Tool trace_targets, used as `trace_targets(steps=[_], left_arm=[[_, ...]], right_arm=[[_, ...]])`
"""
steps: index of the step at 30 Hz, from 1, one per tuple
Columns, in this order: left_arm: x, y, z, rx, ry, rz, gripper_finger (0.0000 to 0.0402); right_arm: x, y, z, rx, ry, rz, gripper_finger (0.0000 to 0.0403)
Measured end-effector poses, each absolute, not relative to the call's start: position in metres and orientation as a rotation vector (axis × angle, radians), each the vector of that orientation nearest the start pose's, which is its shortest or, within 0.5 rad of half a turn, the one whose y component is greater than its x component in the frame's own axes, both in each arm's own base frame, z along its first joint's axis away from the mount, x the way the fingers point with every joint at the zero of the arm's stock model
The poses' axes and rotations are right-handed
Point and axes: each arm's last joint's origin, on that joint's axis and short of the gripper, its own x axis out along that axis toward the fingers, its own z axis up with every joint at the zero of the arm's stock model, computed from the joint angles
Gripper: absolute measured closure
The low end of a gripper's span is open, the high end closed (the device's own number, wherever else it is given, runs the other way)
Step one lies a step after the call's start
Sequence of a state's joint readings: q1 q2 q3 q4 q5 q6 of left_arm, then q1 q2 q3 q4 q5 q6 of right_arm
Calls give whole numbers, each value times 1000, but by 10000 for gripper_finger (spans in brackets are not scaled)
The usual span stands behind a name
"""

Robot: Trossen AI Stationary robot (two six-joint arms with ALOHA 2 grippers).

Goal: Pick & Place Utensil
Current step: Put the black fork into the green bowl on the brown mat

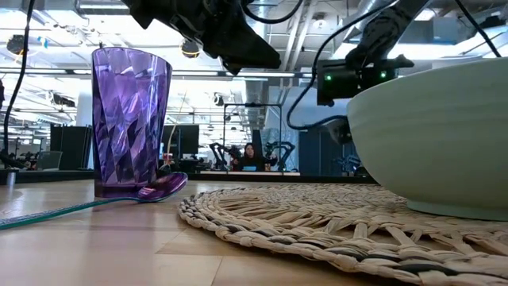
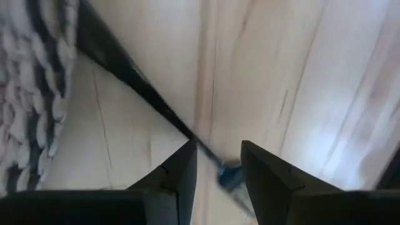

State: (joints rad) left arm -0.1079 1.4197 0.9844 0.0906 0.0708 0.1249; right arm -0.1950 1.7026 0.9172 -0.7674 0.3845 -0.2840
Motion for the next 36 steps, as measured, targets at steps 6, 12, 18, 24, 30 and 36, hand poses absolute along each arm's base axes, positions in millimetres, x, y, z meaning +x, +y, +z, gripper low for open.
trace_targets(steps=[6, 12, 18, 24, 30, 36], left_arm=[[316, -38, 283, 129, 335, -204, 314], [316, -40, 283, 129, 338, -209, 314], [316, -40, 282, 129, 339, -209, 314], [316, -39, 282, 129, 339, -208, 314], [316, -40, 282, 129, 339, -209, 314], [316, -40, 282, 129, 341, -209, 314]], right_arm=[[263, -71, 128, -442, 1722, -141, 287], [261, -75, 126, -421, 1738, -140, 323], [257, -75, 136, -365, 1704, -201, 380], [251, -71, 148, -358, 1694, -212, 373], [252, -71, 145, -313, 1693, -219, 318], [258, -73, 130, -300, 1721, -200, 257]])
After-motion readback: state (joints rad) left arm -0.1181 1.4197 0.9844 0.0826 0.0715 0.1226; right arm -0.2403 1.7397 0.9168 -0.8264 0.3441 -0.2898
